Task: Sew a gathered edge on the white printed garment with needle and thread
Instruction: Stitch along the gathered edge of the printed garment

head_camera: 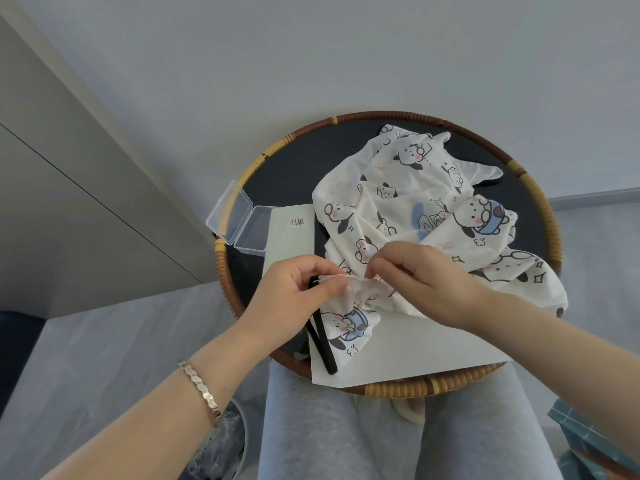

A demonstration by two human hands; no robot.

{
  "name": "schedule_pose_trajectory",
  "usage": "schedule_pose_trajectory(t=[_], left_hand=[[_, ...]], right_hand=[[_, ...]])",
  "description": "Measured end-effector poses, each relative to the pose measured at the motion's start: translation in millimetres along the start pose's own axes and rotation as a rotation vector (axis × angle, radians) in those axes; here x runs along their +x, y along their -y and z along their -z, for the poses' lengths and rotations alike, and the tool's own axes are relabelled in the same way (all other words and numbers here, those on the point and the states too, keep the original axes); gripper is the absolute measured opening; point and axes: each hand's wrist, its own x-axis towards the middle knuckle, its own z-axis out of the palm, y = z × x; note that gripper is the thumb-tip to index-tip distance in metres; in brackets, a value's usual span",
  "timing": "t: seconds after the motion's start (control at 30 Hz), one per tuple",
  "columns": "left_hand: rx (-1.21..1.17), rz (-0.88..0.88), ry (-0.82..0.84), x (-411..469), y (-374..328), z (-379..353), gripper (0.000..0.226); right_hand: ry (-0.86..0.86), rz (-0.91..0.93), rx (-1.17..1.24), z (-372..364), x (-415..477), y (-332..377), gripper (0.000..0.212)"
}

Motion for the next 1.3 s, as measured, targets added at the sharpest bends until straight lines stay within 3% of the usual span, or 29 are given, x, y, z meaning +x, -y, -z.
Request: schedule_pose_trajectory(t=[0.2,0.83,1.17,1.3], left_hand=[[0.046,-0.064,-0.02,-2,1,1,0.017],[0.067,-0.118,-0.024,2,9,3,0.02],[0.029,-0.099,0.033,5,10,3,0.024],[-0.01,-0.08,0.059,7,7,-1,0.023]], right_hand=[[0.004,-0.037,0.004,-3,3,3,0.016],[0.079,0.012,0.021,-4,4,6,0.027],[0.073,-0.033,0.259,-10,4,2,0.026],[0.078,-0.004,0.307,-12,5,3,0.015]])
